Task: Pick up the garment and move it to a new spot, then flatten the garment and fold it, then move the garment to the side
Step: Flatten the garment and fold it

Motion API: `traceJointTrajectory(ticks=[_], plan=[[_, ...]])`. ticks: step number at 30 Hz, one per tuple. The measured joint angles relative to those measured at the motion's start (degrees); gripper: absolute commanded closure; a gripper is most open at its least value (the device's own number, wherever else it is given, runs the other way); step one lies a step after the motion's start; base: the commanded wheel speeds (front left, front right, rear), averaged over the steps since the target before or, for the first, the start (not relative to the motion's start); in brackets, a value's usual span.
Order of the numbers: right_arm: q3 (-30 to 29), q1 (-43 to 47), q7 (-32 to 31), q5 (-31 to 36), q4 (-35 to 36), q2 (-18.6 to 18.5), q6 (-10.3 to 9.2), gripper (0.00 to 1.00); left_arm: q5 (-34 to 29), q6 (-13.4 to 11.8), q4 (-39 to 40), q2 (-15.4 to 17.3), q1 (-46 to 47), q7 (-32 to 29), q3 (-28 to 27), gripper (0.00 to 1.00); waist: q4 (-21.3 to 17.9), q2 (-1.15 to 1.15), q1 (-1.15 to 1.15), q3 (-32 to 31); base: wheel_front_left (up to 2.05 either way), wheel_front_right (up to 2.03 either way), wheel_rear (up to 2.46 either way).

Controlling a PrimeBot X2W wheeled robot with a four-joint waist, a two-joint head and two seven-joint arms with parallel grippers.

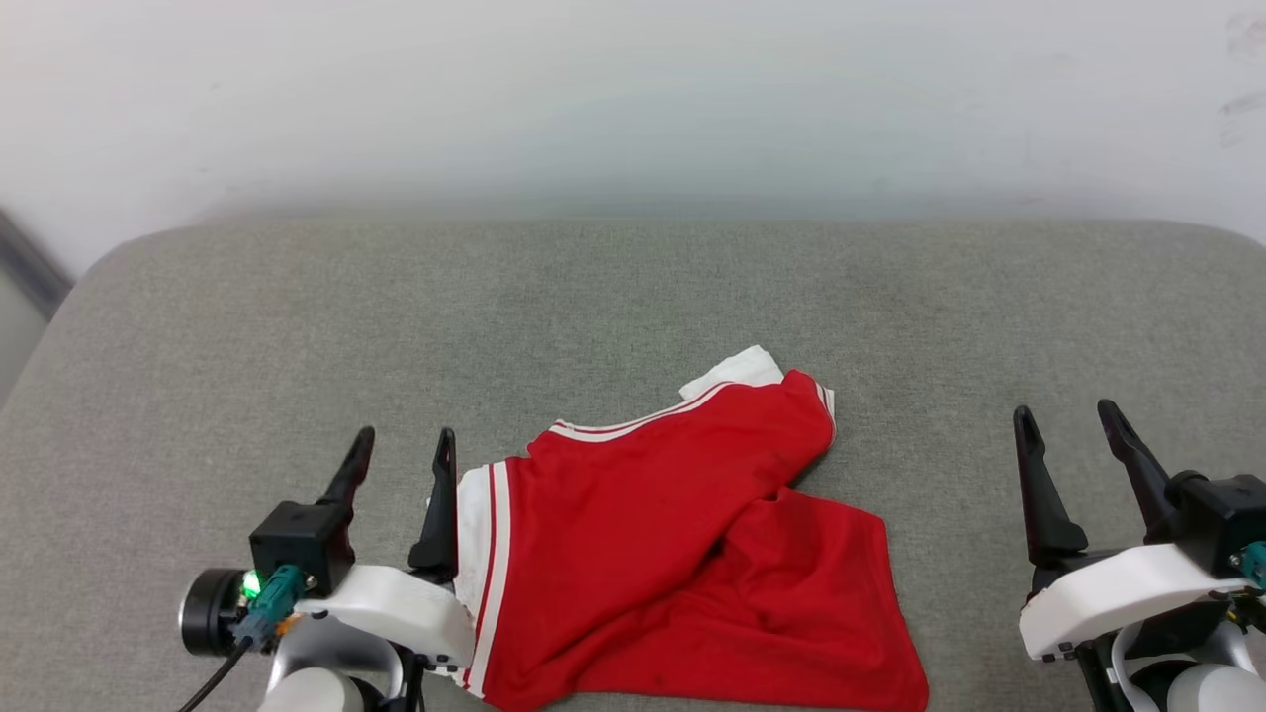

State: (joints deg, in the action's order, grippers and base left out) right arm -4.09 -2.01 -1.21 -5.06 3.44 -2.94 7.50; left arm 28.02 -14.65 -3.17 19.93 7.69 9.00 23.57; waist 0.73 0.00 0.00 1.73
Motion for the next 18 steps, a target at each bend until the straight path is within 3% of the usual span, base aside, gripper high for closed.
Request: traceJointTrajectory(ticks=[12, 18], plan=[[-0.78, 1.36, -1.58, 0.01, 0.02, 0.0, 0.0, 0.0, -2.4, -2.7, 4.31, 2.23, -0.77, -0.04, -0.18, 0.0, 0.37, 0.0, 0.0, -1.39, 0.0, 0.0, 0.0], [-4.07, 0.32, -8.32, -3.64, -5.87, 0.0, 0.0, 0.0, -2.4, -3.0, 5.32, 1.8, -0.98, -0.18, 0.33, 0.0, 1.91, 0.0, 0.0, -0.72, 0.0, 0.0, 0.0]])
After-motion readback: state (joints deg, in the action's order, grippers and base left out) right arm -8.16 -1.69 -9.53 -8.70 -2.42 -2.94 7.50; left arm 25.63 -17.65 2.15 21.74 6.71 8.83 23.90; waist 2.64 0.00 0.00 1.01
